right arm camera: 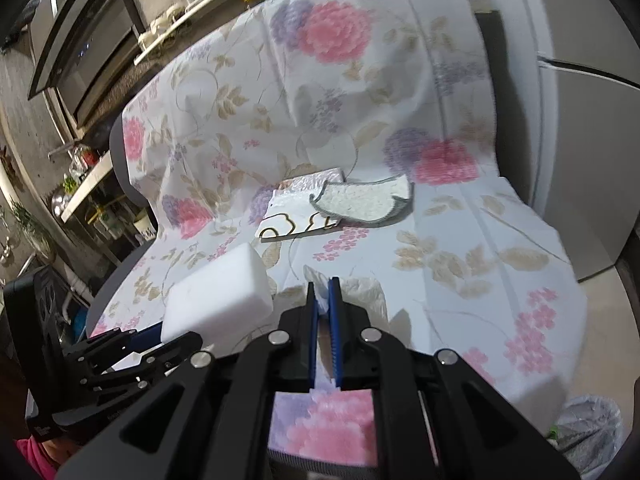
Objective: Collect trash
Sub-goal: 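Carry the sponge and tissue to the bin and release both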
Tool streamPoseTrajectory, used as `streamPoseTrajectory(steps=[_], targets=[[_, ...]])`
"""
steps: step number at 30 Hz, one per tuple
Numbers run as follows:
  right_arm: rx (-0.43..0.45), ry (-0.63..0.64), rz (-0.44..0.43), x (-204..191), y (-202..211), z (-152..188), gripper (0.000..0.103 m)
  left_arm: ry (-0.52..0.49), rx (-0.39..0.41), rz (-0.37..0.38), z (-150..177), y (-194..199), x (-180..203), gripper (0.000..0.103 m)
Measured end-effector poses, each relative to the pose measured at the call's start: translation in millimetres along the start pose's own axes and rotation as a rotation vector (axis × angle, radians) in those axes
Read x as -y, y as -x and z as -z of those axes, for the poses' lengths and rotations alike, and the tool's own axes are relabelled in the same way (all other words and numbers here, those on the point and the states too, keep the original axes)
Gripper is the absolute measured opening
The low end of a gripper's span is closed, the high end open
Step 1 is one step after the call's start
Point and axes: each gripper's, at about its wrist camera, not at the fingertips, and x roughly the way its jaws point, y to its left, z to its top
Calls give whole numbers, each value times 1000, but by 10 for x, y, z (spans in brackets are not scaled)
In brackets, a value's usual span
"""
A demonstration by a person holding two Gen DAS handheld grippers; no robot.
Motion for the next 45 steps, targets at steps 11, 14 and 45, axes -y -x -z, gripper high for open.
streamPoseTrajectory(steps=[11,14,45], targets=[[132,-115,211,613,1087,380,6,-195,15,242,143,-9,1192,41],[158,-163,292,812,1417,589,6,-253,-3,316,234,-49,1490,41],[126,-565,492,2145,2120,1698,36,-530,-212,528,708,-625,3162,56]])
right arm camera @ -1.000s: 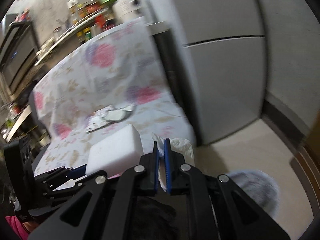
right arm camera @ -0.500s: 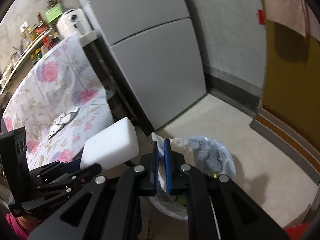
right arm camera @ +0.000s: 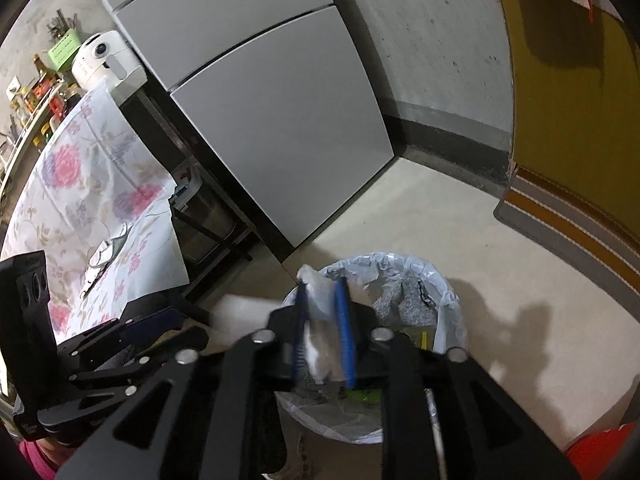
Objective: Collect trash
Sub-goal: 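Carry the sponge and tissue to the bin and release both, then bring both tools back over the chair toward the tissue packet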
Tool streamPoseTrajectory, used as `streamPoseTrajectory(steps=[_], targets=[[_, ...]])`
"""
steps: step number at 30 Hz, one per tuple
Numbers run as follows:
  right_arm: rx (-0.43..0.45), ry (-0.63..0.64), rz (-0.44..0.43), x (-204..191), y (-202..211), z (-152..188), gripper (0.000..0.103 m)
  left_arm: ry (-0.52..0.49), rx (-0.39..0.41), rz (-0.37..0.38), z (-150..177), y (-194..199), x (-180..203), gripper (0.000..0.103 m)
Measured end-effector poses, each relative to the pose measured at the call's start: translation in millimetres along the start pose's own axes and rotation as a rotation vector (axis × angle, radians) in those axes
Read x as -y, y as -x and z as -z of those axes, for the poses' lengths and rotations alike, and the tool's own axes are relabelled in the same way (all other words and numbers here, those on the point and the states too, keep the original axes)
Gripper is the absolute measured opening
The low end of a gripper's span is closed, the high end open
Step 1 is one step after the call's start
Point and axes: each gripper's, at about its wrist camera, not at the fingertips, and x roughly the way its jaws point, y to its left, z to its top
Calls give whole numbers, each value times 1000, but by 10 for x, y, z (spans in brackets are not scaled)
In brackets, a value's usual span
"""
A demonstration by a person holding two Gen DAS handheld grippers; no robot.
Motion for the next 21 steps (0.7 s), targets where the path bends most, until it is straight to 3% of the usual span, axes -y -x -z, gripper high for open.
streamPoseTrajectory(steps=[1,11,21], targets=[[5,3,13,-1,4,2,40,4,6,-1,4,26,-19,57],[119,76,50,-269,333,-63,40,78,122,-108,73,554,-328,58],[118,236,-68,-1063,423,30,40,196,215,-253,410,1243,-826,59]])
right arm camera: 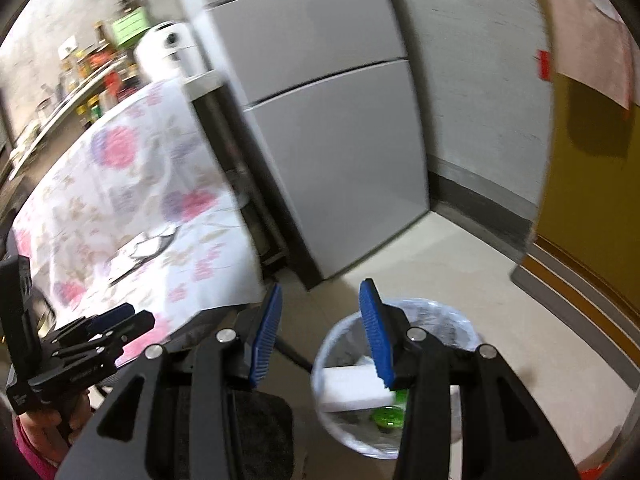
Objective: Collect trash
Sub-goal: 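Bring both tools back over the chair toward the tissue packet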
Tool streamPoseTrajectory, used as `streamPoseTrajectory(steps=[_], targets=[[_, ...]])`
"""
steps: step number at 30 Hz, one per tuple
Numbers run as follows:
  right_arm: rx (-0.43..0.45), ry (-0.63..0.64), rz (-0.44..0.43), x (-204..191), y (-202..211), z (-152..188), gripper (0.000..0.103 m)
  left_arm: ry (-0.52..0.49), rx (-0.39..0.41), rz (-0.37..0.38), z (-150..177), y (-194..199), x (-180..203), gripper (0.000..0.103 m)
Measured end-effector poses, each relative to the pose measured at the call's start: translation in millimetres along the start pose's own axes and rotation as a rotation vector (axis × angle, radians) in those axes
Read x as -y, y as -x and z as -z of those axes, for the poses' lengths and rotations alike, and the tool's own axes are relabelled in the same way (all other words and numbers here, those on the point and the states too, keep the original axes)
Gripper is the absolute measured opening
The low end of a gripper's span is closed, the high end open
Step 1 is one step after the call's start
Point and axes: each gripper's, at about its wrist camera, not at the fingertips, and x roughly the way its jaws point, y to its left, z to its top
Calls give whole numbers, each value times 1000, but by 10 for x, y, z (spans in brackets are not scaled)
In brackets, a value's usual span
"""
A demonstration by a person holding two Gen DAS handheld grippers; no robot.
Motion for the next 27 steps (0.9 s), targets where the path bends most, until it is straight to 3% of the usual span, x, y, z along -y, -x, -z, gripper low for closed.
streamPoseTrajectory(steps=[2,14,19,22,27], targets=[[-16,31,-28,-171,-58,3,40,27,9,-30,48,94,-155,63],[-127,212,-154,-1230,-490,44,42,219,-23,-226,404,429,-1228,63],[-157,272,-202,-1623,-698,-3,43,295,-17,-305,444,567,-1622,64],[-174,303,-230,-1821,-825,-29,46,336,-16,-352,456,639,-1839,74],[-205,375,-267,-2162,-1109,-115,47,369,-24,-404,410,693,-2107,74]])
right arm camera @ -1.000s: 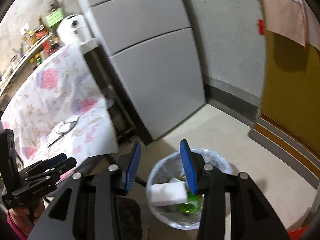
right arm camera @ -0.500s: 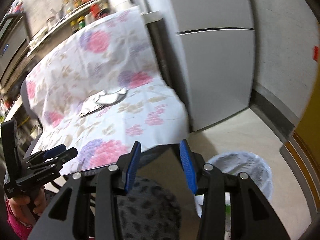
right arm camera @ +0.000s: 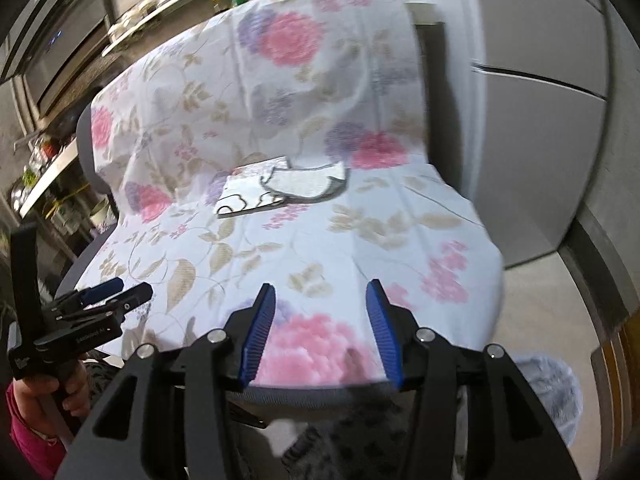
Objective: Collect trash
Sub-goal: 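Bring both tools back over the chair toward the tissue packet, then grasp the silver scouring pad with the right gripper while the left gripper reaches the tissue packet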
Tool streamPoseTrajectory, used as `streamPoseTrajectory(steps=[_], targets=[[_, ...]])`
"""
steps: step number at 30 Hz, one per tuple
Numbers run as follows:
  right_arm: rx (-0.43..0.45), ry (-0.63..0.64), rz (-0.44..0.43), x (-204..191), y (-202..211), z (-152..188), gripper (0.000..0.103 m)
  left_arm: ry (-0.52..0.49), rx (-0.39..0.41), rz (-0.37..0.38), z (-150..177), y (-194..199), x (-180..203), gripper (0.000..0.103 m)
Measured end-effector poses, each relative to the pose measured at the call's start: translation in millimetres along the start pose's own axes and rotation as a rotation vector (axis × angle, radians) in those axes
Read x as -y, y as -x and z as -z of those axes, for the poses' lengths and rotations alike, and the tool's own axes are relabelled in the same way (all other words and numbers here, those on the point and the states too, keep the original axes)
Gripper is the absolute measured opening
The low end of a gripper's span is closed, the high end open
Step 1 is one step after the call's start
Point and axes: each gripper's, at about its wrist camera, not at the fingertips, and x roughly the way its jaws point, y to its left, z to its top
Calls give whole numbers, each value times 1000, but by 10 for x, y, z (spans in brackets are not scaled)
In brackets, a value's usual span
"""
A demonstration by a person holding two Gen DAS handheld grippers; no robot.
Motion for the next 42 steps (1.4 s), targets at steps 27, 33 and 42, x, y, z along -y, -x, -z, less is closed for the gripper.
streamPoseTrajectory(steps=[27,33,42], targets=[[-130,286,-24,-709,-2135,-1089,45,59,-98,-93,-880,-917,-404,80],[-128,366,10,-748,-2275,-1108,6,28,-104,-76,-914,-998,-302,80],[58,188,13,-124,-1360,-1156,5,-42,-91,3,-1044,-1146,129,80]])
